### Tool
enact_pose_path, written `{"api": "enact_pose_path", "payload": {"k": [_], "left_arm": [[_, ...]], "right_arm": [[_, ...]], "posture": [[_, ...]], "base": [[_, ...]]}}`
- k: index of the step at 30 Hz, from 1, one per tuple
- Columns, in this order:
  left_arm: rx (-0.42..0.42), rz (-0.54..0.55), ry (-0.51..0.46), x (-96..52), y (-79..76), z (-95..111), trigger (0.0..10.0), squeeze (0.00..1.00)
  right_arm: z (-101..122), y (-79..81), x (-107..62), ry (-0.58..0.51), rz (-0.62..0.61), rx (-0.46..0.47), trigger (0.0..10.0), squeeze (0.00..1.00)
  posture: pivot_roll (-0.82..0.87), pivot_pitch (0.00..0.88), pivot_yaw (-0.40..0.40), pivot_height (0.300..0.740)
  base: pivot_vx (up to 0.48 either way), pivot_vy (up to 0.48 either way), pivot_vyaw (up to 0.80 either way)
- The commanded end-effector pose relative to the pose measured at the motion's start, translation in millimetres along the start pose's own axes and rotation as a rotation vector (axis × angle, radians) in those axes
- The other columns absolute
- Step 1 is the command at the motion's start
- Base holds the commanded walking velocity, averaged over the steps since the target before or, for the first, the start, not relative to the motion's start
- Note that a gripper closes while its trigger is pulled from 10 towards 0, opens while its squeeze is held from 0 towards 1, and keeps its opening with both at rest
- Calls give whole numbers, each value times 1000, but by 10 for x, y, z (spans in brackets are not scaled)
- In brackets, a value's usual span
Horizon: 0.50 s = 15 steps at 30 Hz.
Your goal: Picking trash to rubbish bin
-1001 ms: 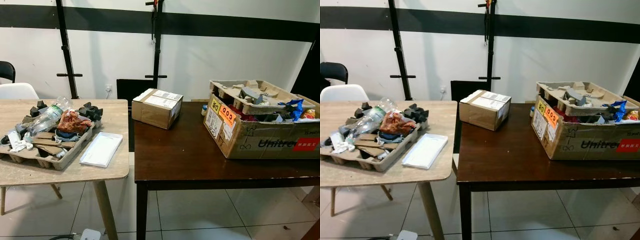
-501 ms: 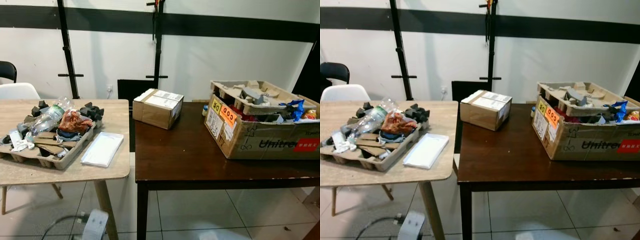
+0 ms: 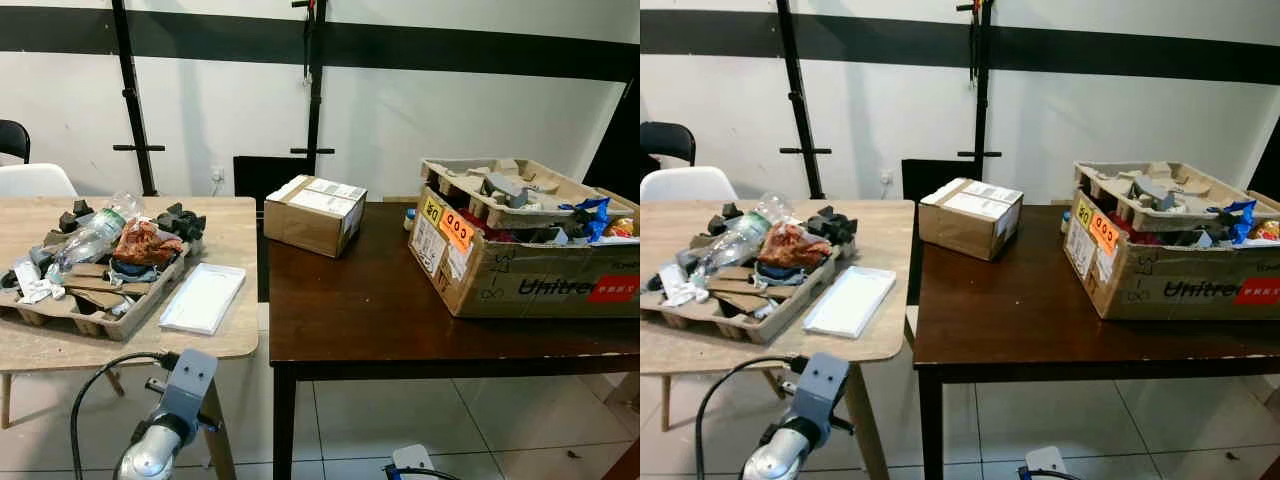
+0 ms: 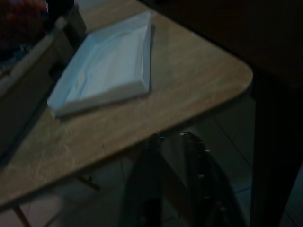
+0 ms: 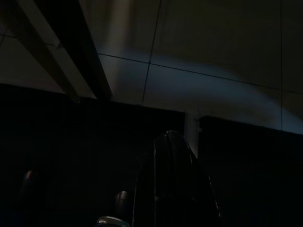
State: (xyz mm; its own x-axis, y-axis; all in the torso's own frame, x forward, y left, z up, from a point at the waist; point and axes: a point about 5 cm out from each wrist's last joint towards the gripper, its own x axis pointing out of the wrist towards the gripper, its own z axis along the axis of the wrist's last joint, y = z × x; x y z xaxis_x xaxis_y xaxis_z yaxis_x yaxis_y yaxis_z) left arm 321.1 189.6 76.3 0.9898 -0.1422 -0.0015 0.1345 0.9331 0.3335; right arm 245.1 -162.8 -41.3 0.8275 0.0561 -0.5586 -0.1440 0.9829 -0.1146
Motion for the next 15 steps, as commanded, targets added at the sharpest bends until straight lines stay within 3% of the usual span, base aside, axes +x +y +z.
{"api": "enact_pose_path", "payload": {"k": [1,8,15], "left_arm": [[11,-1,-32,37,53,70,10000,1000],[17,14,-79,192,172,274,10000,1000],[72,6,-13,351,267,339,10000,1000]], "right_arm": [[-46,8,-17,10,-1,17,10000,0],[-38,2,-15,6,-2,19,10000,0],[13,16,6,-6,0,21,10000,0]], "posture": [[35,47,-40,740],[33,48,-37,740],[24,61,-36,740]], "base": [[0,0,0],[0,0,0],[0,0,0]]}}
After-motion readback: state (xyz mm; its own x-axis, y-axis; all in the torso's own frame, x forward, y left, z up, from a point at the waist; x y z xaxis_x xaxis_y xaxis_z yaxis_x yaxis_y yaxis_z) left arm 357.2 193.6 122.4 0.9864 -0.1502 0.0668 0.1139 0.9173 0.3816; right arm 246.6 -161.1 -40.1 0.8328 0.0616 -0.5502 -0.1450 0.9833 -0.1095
